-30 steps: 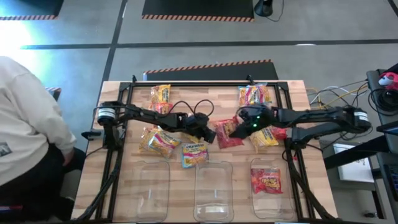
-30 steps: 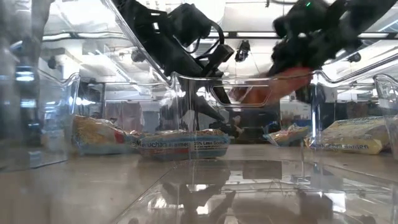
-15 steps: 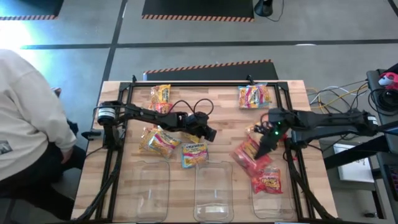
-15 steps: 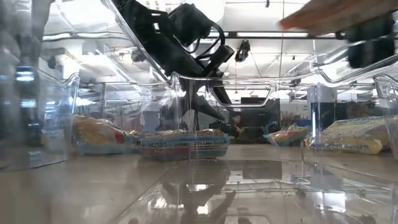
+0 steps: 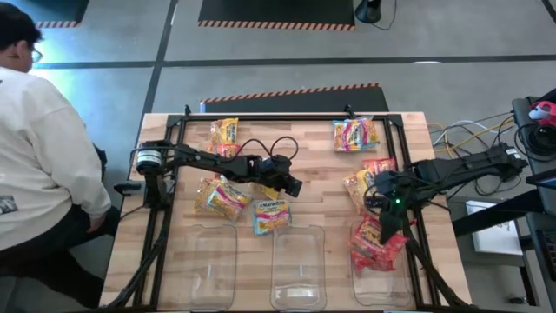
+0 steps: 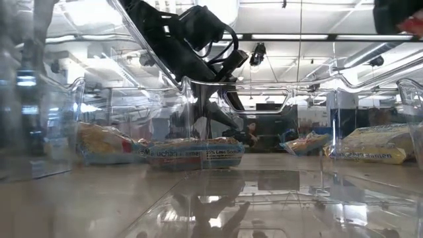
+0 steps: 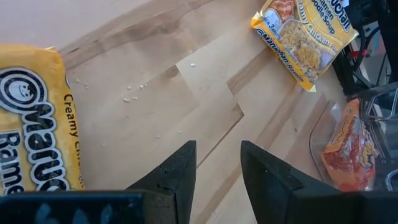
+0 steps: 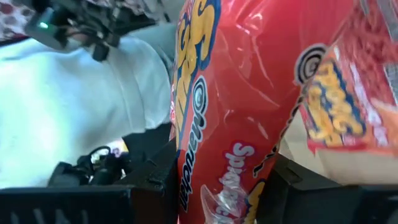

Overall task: Sort Maruchan noodles
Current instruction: Put the orange noodle pack into the right transparent bin, then put the yellow noodle pack into the middle transparent bin

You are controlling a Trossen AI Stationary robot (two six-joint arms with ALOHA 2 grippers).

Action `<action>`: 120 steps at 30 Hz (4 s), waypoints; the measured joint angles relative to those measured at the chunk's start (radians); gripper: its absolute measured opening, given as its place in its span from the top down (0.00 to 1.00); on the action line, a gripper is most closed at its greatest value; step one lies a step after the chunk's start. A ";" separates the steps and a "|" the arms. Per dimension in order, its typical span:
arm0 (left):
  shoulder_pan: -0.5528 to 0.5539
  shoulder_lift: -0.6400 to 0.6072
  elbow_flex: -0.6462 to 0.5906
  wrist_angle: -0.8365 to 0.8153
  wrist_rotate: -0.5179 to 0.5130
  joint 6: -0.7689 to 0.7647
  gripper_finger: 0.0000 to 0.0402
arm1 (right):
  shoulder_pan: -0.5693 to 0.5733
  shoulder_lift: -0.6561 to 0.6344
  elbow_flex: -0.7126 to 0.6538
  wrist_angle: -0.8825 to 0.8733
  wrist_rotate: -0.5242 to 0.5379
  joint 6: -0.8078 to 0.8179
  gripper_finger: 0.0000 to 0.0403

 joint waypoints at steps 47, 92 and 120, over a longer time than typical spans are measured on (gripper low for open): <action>0.036 -0.001 0.000 -0.005 0.010 0.018 0.73 | 0.146 0.320 0.341 -0.613 0.526 -0.552 0.47; 0.053 -0.002 0.246 -0.902 -0.187 0.321 0.73 | -0.388 0.564 0.300 0.323 0.874 -0.590 0.47; 0.114 -0.010 -0.083 -0.256 -0.100 0.235 0.73 | -0.410 0.879 0.300 0.453 0.831 -0.371 0.47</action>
